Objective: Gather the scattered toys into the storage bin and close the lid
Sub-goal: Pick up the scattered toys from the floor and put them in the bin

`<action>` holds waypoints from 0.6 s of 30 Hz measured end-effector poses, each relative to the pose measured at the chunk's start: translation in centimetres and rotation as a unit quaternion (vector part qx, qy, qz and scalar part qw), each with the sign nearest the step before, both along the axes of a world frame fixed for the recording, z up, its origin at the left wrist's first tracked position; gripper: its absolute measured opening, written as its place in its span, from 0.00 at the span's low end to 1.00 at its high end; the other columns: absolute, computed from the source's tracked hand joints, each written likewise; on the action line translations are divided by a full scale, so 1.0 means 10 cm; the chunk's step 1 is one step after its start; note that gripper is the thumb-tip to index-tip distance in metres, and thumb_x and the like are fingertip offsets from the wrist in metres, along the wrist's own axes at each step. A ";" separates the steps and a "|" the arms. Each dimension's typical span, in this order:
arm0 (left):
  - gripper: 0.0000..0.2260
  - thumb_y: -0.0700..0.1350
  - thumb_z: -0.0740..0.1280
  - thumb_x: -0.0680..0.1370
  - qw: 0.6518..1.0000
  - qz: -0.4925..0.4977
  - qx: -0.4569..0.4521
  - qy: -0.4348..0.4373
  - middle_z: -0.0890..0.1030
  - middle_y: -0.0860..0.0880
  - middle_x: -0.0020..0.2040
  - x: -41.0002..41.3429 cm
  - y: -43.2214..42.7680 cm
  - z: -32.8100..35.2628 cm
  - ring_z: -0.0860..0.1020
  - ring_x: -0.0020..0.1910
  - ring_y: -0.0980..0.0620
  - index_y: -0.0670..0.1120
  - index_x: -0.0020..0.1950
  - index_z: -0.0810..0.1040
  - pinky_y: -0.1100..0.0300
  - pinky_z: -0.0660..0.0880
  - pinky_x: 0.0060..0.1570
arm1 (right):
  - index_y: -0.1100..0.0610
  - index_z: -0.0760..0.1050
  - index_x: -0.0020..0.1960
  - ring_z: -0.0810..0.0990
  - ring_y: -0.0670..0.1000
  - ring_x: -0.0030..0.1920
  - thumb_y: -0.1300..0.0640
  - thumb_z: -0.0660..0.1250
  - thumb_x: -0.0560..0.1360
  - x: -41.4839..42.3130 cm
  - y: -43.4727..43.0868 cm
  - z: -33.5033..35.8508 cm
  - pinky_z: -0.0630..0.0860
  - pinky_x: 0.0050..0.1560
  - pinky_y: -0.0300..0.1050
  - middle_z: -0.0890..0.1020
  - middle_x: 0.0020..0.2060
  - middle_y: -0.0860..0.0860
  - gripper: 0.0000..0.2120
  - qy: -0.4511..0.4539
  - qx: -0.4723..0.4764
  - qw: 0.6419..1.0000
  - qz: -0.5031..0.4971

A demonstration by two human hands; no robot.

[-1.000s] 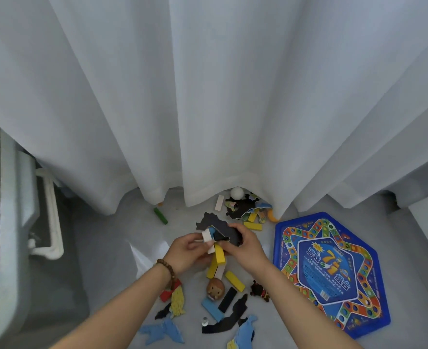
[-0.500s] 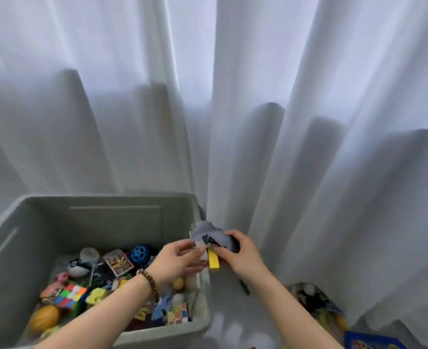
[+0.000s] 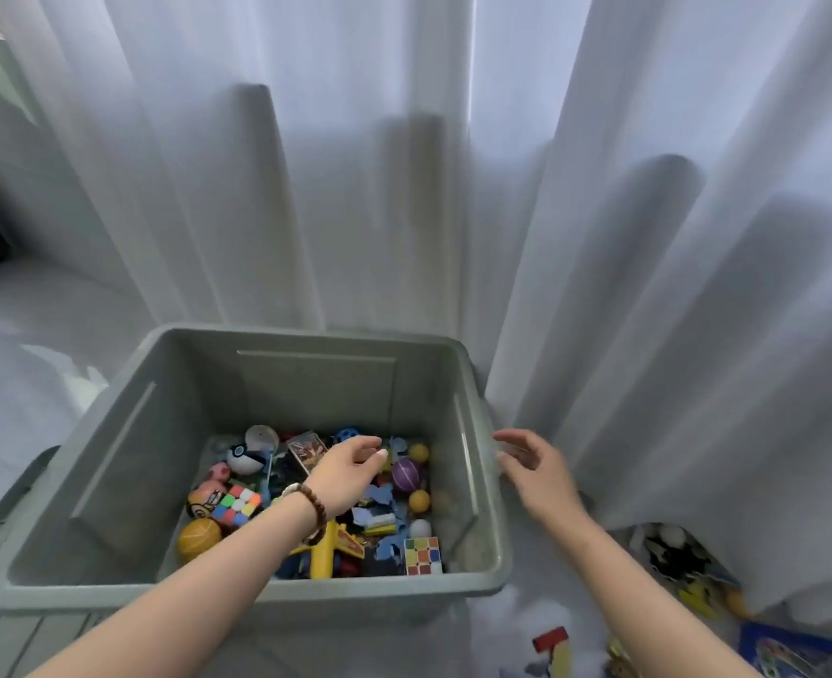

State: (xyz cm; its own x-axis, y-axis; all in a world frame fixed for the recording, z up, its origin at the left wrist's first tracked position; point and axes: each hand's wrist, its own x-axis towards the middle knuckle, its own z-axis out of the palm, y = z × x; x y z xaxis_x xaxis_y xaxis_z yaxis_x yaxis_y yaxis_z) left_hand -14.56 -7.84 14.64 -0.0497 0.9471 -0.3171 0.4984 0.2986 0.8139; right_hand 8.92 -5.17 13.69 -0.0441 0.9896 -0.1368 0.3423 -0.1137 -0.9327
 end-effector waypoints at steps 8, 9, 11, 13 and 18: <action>0.12 0.45 0.62 0.79 0.985 -0.143 0.071 -0.068 0.79 0.52 0.57 1.58 0.24 -0.07 0.77 0.56 0.57 0.47 0.62 0.75 0.71 0.72 0.55 | 0.55 0.76 0.53 0.77 0.49 0.52 0.61 0.66 0.76 1.68 -0.39 -0.59 0.70 0.51 0.40 0.79 0.49 0.49 0.07 -0.040 -0.051 0.986 -0.155; 0.12 0.45 0.62 0.79 0.983 -0.158 0.066 -0.066 0.79 0.51 0.57 1.76 0.25 -0.14 0.77 0.56 0.56 0.46 0.63 0.75 0.67 0.72 0.58 | 0.56 0.77 0.53 0.77 0.50 0.52 0.61 0.67 0.75 1.85 -0.42 -0.71 0.70 0.52 0.41 0.79 0.49 0.50 0.07 -0.048 -0.063 0.983 -0.168; 0.13 0.45 0.62 0.79 0.981 -0.175 0.056 -0.055 0.79 0.51 0.57 2.08 0.25 -0.34 0.76 0.55 0.56 0.45 0.63 0.74 0.73 0.70 0.54 | 0.59 0.77 0.55 0.76 0.50 0.51 0.61 0.68 0.75 2.13 -0.50 -0.95 0.70 0.52 0.41 0.79 0.50 0.53 0.10 -0.050 -0.095 0.978 -0.181; 0.14 0.45 0.61 0.80 0.981 -0.187 0.030 -0.042 0.78 0.49 0.58 2.33 0.23 -0.61 0.75 0.55 0.55 0.43 0.64 0.74 0.78 0.68 0.47 | 0.60 0.76 0.58 0.75 0.50 0.51 0.60 0.69 0.74 2.35 -0.58 -1.21 0.70 0.51 0.41 0.78 0.51 0.53 0.13 -0.050 -0.127 0.972 -0.189; 0.14 0.45 0.61 0.80 0.983 -0.148 -0.102 -0.038 0.76 0.44 0.61 2.59 0.07 -1.50 0.74 0.55 0.51 0.44 0.65 0.72 0.63 0.69 0.53 | 0.57 0.75 0.60 0.73 0.51 0.56 0.59 0.69 0.74 2.59 -0.70 -1.91 0.68 0.53 0.41 0.75 0.59 0.54 0.15 -0.062 -0.171 0.965 -0.190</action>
State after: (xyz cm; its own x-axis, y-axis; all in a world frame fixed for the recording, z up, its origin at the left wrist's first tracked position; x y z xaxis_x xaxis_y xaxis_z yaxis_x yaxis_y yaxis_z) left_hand 11.34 -7.11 -0.32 0.2498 0.8327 -0.4942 0.5279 0.3107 0.7904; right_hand 34.84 -12.14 -5.37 0.3511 0.8269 -0.4393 0.3214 -0.5471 -0.7729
